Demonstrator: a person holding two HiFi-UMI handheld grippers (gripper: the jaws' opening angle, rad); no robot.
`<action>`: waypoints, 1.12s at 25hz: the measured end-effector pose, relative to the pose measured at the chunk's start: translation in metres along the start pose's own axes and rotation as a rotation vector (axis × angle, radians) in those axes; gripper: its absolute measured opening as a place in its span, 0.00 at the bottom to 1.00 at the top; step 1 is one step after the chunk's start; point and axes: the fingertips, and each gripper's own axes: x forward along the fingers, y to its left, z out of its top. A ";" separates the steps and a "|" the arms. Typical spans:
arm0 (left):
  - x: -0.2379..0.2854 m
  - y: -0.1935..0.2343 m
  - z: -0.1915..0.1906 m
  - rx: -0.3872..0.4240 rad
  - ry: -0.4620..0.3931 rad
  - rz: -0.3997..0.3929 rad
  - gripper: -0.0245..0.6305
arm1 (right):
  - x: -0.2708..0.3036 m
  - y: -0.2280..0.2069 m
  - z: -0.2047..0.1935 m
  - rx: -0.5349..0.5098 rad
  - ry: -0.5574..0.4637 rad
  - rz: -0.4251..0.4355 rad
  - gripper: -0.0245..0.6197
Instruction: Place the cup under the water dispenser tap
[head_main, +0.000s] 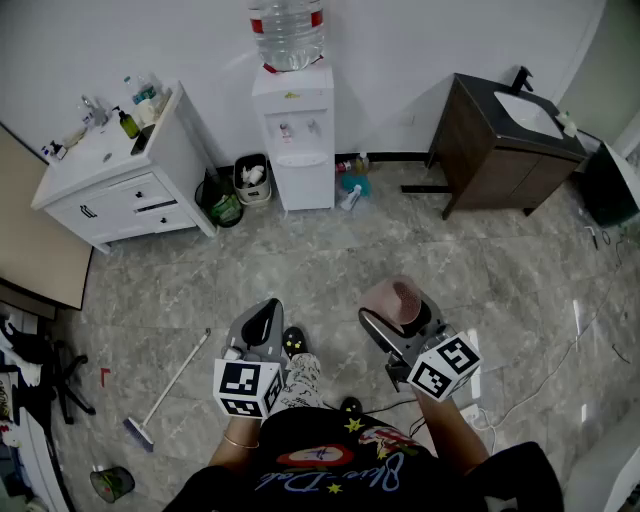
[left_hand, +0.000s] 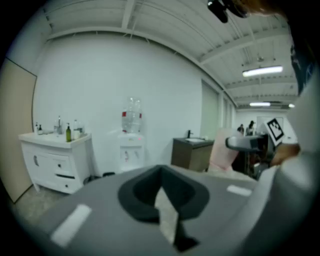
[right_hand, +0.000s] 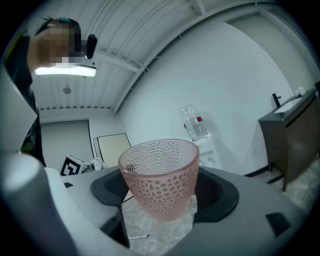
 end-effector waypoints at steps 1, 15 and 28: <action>0.016 0.012 0.001 -0.002 -0.002 -0.006 0.03 | 0.016 -0.006 0.003 -0.013 -0.017 0.007 0.60; 0.261 0.201 0.042 -0.013 0.029 -0.103 0.03 | 0.337 -0.174 0.008 0.013 0.044 -0.198 0.60; 0.500 0.261 0.006 -0.016 0.053 -0.206 0.03 | 0.547 -0.382 -0.088 -0.148 0.153 -0.151 0.60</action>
